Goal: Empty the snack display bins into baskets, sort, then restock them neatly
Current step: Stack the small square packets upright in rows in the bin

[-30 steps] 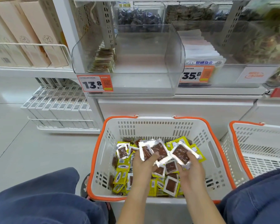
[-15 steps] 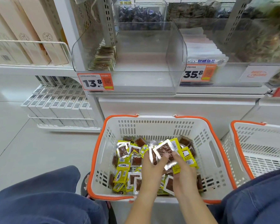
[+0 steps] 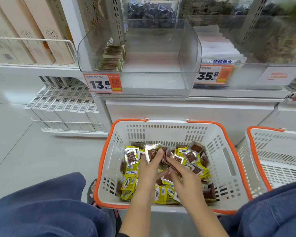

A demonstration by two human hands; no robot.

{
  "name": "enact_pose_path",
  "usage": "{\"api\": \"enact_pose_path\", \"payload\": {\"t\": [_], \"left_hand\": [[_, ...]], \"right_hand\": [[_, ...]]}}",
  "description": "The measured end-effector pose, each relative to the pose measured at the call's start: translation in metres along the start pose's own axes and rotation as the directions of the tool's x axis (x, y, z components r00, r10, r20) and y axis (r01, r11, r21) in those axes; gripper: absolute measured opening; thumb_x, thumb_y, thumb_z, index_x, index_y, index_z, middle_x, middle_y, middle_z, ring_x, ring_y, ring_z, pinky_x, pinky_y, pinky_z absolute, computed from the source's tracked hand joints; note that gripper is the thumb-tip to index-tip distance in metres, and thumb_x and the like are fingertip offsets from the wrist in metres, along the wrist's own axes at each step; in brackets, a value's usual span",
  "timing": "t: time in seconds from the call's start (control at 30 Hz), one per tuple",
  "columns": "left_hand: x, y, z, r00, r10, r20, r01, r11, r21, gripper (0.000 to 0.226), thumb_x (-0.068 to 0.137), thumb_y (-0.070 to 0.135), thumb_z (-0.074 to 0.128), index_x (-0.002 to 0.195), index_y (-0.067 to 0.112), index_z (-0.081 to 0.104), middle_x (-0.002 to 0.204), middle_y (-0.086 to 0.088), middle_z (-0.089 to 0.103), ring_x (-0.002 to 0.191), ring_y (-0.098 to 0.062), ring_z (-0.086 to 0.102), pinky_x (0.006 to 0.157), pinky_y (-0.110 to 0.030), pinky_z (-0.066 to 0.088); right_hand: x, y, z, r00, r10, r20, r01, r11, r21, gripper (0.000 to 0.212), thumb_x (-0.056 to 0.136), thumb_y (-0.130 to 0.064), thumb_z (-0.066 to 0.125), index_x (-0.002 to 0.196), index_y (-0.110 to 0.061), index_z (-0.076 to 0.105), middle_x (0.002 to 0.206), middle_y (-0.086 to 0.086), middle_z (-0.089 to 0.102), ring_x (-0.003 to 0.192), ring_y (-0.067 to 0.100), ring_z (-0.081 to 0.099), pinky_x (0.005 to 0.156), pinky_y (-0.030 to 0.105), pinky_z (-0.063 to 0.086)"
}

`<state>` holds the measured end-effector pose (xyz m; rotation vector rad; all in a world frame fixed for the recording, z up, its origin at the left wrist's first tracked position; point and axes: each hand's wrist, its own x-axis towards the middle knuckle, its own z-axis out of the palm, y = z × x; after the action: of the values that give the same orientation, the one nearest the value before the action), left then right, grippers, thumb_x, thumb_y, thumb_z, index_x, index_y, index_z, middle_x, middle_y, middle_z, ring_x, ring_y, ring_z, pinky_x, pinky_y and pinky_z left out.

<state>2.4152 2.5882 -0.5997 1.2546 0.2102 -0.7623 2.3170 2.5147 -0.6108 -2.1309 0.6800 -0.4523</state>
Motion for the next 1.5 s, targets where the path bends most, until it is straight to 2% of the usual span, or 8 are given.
{"api": "enact_pose_path", "payload": {"t": [0.13,0.3,0.43,0.63,0.87,1.0,1.17,1.5], "left_hand": [[0.001,0.003,-0.006,1.000,-0.031,0.004,0.031,0.999,-0.011,0.111,0.057,0.054,0.086,0.147,0.015,0.034,0.127,-0.012,0.061,0.107,-0.023,0.065,0.066,-0.029,0.059],[0.000,0.000,-0.001,1.000,-0.021,0.007,0.021,1.000,0.021,0.035,0.094,0.030,0.054,0.123,0.011,0.058,0.112,-0.017,0.065,0.087,-0.020,0.067,0.061,-0.029,0.057],[-0.006,0.001,0.001,0.999,0.017,0.049,-0.016,1.000,-0.014,0.021,0.094,0.036,0.058,0.103,0.018,0.066,0.090,-0.007,0.071,0.078,-0.018,0.069,0.058,-0.030,0.056],[-0.010,0.000,0.000,0.997,0.070,0.014,-0.071,0.996,0.046,0.015,0.091,0.022,0.066,0.106,0.021,0.063,0.099,0.002,0.069,0.085,-0.009,0.066,0.056,-0.022,0.054],[-0.010,0.002,0.000,0.992,0.106,0.063,-0.116,0.973,0.198,0.019,0.089,0.027,0.067,0.085,0.036,0.051,0.095,0.013,0.058,0.089,-0.006,0.058,0.069,-0.026,0.055],[-0.007,-0.001,0.003,0.993,0.080,0.081,-0.099,0.959,0.264,0.009,0.089,0.023,0.067,0.081,0.026,0.065,0.080,0.006,0.066,0.078,-0.014,0.066,0.070,-0.040,0.060],[-0.008,-0.008,0.005,0.992,0.124,0.036,-0.129,0.955,0.266,0.017,0.092,0.013,0.058,0.103,0.015,0.071,0.091,-0.011,0.073,0.084,-0.025,0.071,0.071,-0.040,0.059],[-0.011,0.000,0.010,0.988,0.018,0.154,-0.034,0.995,0.099,0.023,0.097,0.036,0.054,0.112,0.021,0.063,0.094,0.009,0.072,0.087,-0.011,0.070,0.069,-0.030,0.058]], "right_hand": [[0.003,0.000,0.002,0.998,-0.054,0.016,0.053,0.998,0.012,0.045,0.091,-0.008,0.062,0.125,-0.038,0.061,0.126,-0.022,0.057,0.116,-0.005,0.053,0.085,-0.005,0.034],[-0.001,0.004,0.007,0.993,-0.120,-0.020,0.120,0.993,0.003,0.057,0.088,-0.012,0.061,0.131,-0.047,0.050,0.129,-0.029,0.050,0.126,-0.001,0.049,0.088,0.036,0.056],[0.002,0.000,0.006,0.991,-0.125,-0.039,0.126,0.992,0.024,0.044,0.090,-0.010,0.063,0.124,-0.037,0.063,0.124,-0.027,0.059,0.119,-0.005,0.053,0.097,0.026,0.049],[0.005,-0.015,-0.007,0.983,0.147,-0.108,-0.100,0.929,0.355,0.011,0.093,-0.020,0.061,0.096,-0.029,0.056,0.082,-0.008,0.069,0.073,0.004,0.063,0.064,0.013,0.047],[0.019,-0.009,-0.021,0.879,0.475,0.035,-0.386,0.667,0.638,0.021,0.098,-0.020,0.054,0.086,-0.027,0.070,0.093,-0.004,0.071,0.092,0.017,0.065,0.091,0.046,0.051],[0.014,-0.012,-0.017,0.984,0.162,-0.068,-0.134,0.941,0.311,0.030,0.099,-0.020,0.051,0.122,-0.036,0.060,0.121,-0.016,0.059,0.115,-0.008,0.051,0.096,0.015,0.043],[0.009,-0.013,0.001,0.980,0.096,0.175,-0.117,0.987,0.111,0.049,0.099,-0.041,0.044,0.146,-0.029,0.037,0.149,-0.018,0.032,0.139,-0.004,0.026,0.116,0.020,0.020],[0.018,-0.013,-0.017,0.906,0.362,0.219,-0.416,0.664,0.621,0.013,0.094,-0.017,0.060,0.094,-0.025,0.069,0.083,-0.007,0.075,0.077,0.005,0.069,0.069,0.022,0.056]]}}
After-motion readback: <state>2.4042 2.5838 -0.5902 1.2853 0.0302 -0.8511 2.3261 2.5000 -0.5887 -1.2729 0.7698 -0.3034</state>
